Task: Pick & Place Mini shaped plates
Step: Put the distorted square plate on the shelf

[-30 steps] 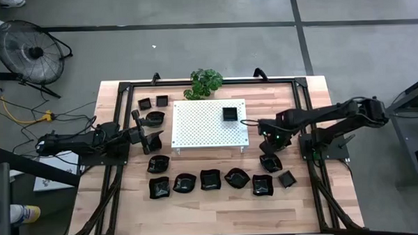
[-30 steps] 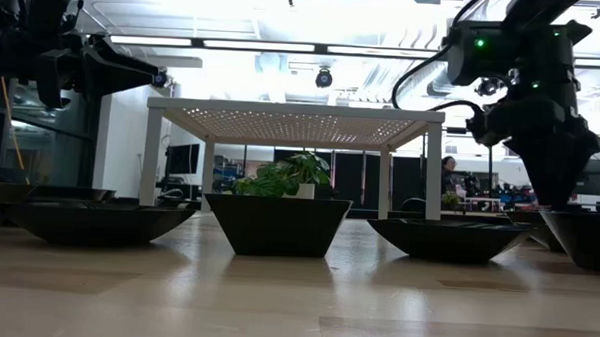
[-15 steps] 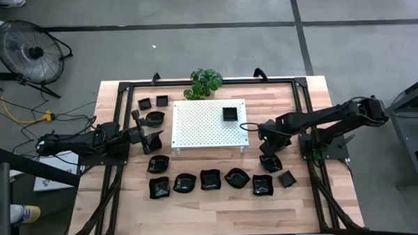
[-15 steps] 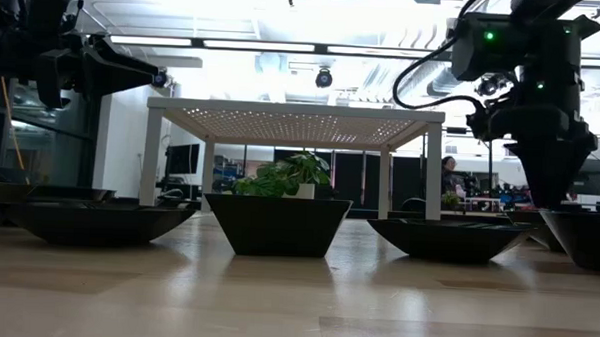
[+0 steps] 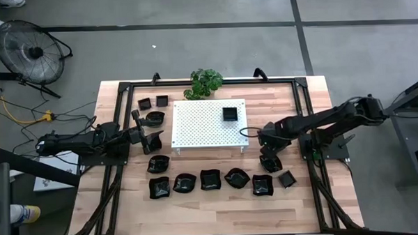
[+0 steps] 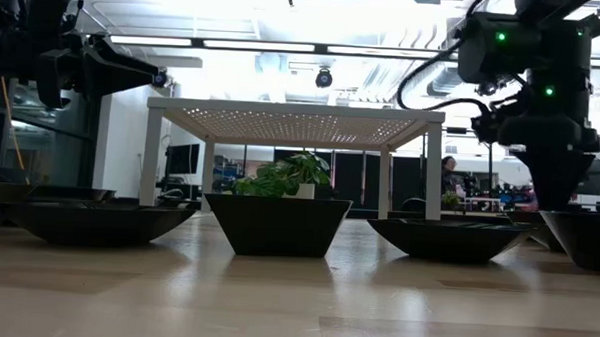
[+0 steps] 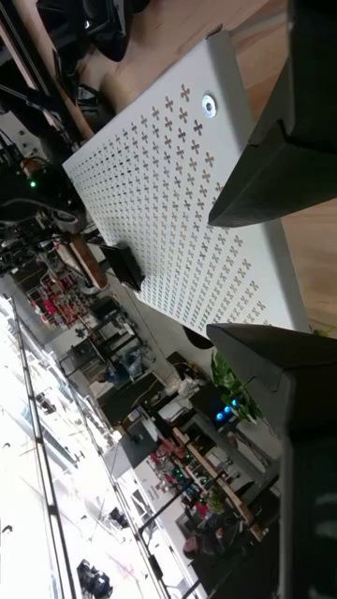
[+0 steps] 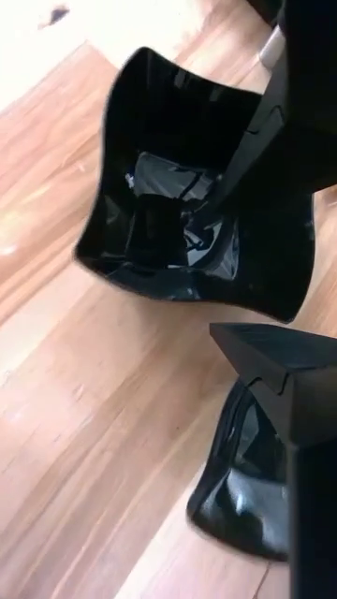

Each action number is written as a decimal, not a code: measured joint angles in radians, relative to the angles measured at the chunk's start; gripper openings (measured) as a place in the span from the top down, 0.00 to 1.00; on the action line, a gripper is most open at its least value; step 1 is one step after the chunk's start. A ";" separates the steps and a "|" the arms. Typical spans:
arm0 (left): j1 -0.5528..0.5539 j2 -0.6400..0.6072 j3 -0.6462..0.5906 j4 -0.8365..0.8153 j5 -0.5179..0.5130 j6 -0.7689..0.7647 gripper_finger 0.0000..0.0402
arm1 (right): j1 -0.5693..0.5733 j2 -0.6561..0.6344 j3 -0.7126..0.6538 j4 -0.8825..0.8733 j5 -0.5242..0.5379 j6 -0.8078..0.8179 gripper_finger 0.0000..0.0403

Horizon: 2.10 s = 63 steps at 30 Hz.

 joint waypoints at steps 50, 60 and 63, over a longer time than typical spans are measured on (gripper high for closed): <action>0.000 0.000 0.000 0.000 0.000 0.000 0.56 | -0.002 -0.007 -0.067 0.119 -0.002 -0.041 0.96; 0.000 0.000 0.000 0.000 0.000 0.000 0.56 | -0.002 -0.008 0.010 0.014 0.013 -0.066 0.99; 0.000 0.000 0.000 0.000 0.000 0.000 0.56 | -0.002 -0.008 0.071 -0.063 0.034 -0.071 0.99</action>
